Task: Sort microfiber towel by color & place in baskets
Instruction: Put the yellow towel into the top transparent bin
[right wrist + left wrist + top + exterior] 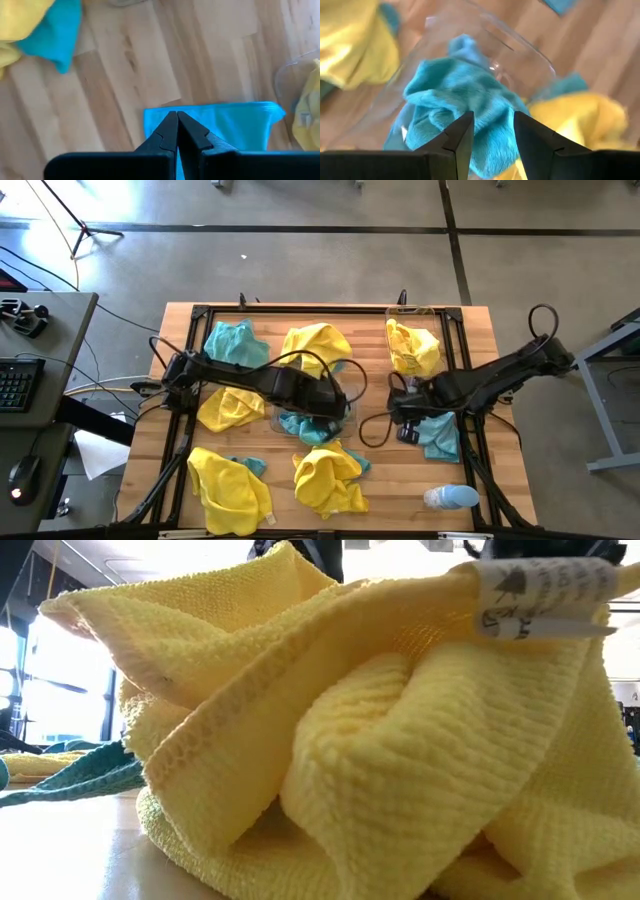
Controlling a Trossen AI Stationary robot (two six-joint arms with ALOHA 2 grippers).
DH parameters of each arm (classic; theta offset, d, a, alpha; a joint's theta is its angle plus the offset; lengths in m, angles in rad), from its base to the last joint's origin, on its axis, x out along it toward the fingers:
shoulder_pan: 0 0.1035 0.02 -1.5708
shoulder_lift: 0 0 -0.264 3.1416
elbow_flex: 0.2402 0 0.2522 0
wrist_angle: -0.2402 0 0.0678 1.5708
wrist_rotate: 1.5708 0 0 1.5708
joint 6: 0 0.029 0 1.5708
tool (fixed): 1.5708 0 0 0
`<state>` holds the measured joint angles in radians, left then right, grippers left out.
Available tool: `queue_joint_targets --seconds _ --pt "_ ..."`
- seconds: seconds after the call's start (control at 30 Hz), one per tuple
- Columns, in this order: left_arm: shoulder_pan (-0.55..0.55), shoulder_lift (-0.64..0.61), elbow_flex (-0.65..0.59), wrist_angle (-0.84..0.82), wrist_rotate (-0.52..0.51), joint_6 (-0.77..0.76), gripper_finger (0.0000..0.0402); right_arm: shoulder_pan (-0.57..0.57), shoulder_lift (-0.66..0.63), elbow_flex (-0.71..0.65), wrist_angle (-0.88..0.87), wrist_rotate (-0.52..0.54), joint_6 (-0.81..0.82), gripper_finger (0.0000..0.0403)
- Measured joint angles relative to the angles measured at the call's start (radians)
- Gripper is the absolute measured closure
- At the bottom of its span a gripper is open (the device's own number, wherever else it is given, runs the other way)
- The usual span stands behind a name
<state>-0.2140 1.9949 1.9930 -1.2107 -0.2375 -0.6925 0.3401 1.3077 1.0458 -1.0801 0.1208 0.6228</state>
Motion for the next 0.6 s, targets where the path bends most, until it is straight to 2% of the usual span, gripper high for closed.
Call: queue_joint_targets --seconds 0.23,0.4,0.5,0.6 --pt "-0.005 0.0 0.0 -0.012 0.003 0.268 0.0273 0.144 -0.043 0.0 0.02 0.039 0.22 0.0403" --pt "-0.005 0.0 -0.002 -0.108 -0.001 0.387 0.0273 0.234 -0.044 0.0 0.111 0.075 0.412 0.0403" --pt "-0.005 -0.044 -0.073 -0.102 -0.005 0.447 0.0273 0.274 -0.025 0.036 0.154 0.149 0.506 0.0403" --pt "-0.005 -0.151 -0.222 -0.04 -0.007 0.468 0.0273 0.304 0.04 0.14 0.148 0.253 0.55 0.0403"
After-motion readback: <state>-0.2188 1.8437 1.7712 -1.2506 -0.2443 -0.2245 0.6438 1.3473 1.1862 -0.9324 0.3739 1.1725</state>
